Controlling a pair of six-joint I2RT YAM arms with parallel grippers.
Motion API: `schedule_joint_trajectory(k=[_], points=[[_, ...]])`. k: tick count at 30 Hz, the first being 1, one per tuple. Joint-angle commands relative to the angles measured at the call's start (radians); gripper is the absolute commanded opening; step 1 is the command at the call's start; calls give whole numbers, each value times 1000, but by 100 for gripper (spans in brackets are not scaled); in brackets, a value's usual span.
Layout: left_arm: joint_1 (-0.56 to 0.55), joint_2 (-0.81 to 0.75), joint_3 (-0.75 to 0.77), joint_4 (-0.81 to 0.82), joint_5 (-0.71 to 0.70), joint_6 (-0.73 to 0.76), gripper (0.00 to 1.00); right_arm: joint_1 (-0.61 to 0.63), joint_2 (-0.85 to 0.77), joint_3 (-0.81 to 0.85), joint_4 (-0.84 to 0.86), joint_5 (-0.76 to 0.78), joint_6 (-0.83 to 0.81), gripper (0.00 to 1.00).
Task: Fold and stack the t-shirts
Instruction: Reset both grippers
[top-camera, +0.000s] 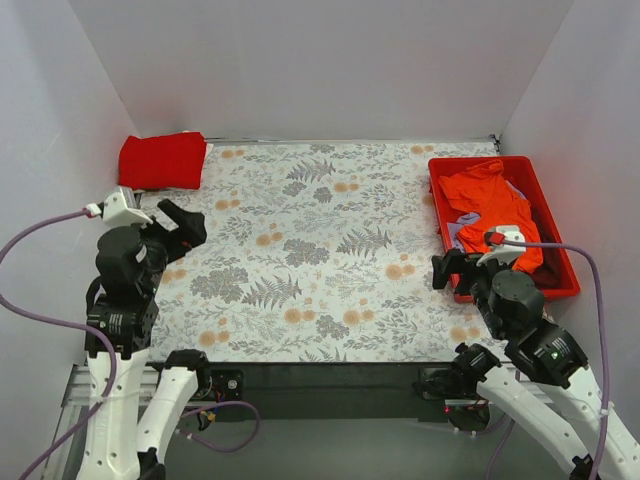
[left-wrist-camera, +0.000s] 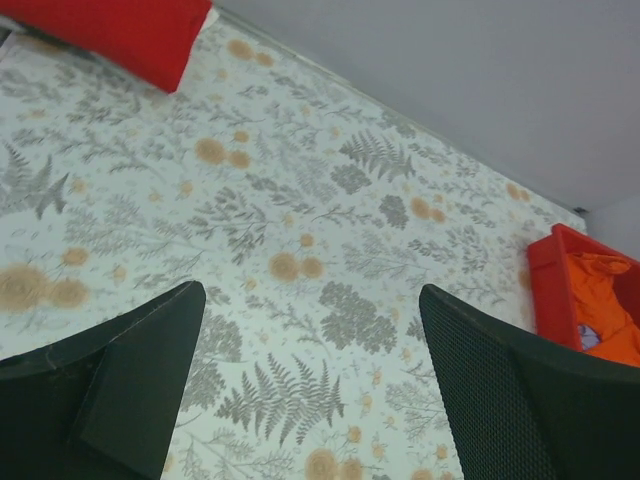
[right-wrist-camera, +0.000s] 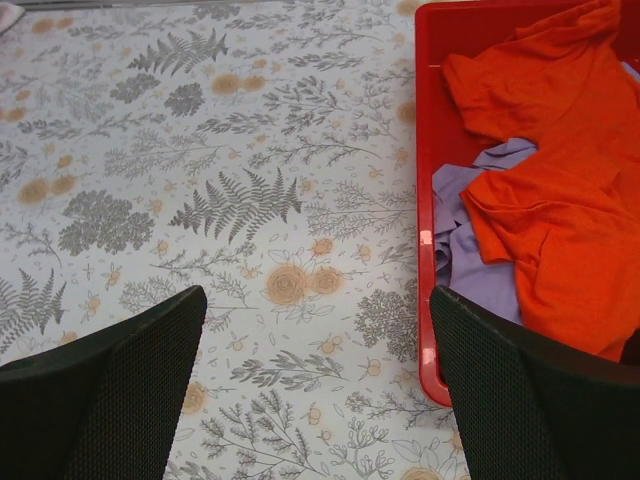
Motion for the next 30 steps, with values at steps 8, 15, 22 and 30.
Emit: schedule_joint_trajectory(k=[8,15,22,30], points=[[-29,-83,-99,-220,-175,-17,88,-1,-172,-64,-4,138,-48,98],[-35,-100,-106,-199,-196,-11,88,-1,-223,-104,-1,166,-35,98],[-37,-104,-110,-194,-205,-7,88,-1,-227,-121,-1,164,-28,98],[-37,-83,-122,-158,-164,26,90,-1,-229,-129,0,140,-24,98]])
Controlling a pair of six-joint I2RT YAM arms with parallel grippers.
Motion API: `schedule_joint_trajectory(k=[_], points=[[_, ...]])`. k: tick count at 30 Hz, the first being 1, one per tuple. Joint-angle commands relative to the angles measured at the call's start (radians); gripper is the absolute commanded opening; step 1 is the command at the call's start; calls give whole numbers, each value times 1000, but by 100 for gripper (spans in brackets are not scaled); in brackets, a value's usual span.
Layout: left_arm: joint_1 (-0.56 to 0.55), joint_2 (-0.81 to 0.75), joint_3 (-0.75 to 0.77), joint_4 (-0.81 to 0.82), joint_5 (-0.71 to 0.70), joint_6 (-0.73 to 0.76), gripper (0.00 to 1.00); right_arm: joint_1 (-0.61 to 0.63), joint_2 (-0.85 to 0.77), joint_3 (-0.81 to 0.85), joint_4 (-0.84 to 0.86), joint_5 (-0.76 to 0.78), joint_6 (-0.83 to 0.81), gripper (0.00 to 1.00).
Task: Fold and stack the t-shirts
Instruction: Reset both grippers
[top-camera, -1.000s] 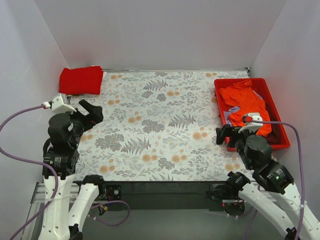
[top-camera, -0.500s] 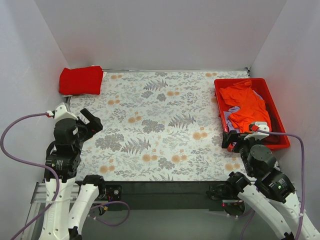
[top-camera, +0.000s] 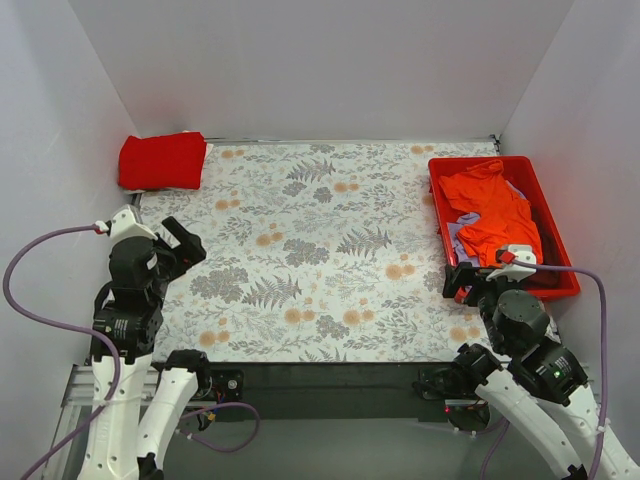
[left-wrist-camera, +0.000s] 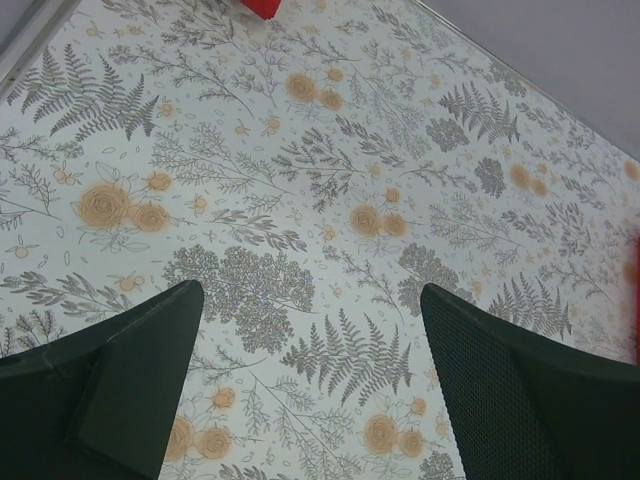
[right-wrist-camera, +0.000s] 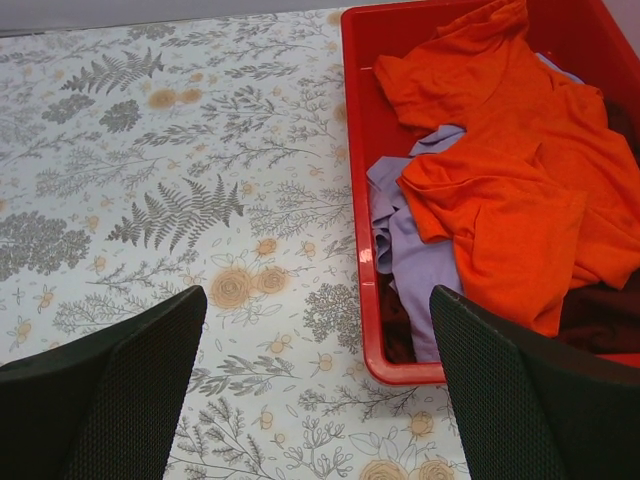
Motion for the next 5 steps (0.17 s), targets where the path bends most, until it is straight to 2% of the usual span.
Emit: schedule_joint_trajectory(k=[1,5], points=[[-4,14,-16,28,15,30,90,0,-10,-5,34,5,5,99],[-9,23,-20,37,25,43,91,0,-12,-5,34,5,2,98]])
